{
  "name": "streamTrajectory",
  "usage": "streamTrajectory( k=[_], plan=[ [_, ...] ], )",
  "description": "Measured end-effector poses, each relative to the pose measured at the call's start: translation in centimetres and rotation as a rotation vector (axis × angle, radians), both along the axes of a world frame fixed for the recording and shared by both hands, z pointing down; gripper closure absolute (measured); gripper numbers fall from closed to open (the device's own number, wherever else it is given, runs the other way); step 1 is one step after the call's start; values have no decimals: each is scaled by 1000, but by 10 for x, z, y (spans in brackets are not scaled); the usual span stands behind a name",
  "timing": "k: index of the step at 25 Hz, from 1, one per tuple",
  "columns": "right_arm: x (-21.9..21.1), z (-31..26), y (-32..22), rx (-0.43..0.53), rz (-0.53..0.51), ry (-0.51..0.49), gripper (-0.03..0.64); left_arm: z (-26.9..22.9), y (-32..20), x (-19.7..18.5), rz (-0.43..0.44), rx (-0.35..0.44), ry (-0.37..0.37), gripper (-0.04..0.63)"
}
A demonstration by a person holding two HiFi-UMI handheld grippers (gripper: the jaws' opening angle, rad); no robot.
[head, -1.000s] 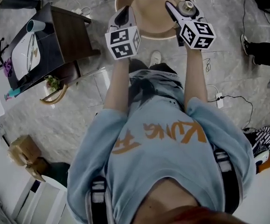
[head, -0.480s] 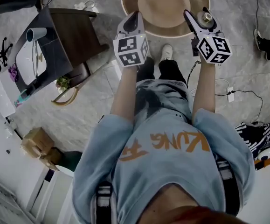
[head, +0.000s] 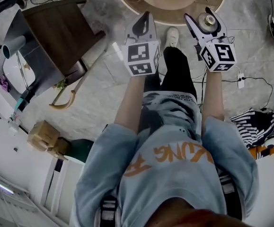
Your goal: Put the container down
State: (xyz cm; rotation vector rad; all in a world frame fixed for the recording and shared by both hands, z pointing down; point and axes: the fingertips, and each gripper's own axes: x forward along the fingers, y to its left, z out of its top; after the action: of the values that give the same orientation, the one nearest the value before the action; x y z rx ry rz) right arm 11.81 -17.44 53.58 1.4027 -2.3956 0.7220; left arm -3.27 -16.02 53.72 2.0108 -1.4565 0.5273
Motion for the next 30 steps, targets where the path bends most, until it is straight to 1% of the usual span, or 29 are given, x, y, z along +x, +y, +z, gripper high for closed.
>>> streamTrajectory(
  k=[5,9,13,16,19,22,25,30],
  plan=[
    [-19,58,10,-53,-39,11,258,52,2,-7,25,-41,-16,568],
    [-32,97,15,-87,-62,17,258,89,6,-7,31,-75,-11,568],
    [-51,129,18,-107,-117,12,258,128,7,-8,17,-108,16,569],
    [-59,160,20,-123,-151,30,258,157,7,-7,-3,-131,46,569],
    [-65,188,15,-126,-153,44,258,181,3,-9,-14,-136,54,570],
    [-67,205,3,-111,-128,62,258,198,-3,-14,-14,-144,45,571],
    [-71,219,-7,-113,-123,85,258,204,-7,-22,-30,-151,38,570],
    [-84,234,-37,-90,-161,116,258,212,-23,-26,-29,-147,33,571]
  ],
)
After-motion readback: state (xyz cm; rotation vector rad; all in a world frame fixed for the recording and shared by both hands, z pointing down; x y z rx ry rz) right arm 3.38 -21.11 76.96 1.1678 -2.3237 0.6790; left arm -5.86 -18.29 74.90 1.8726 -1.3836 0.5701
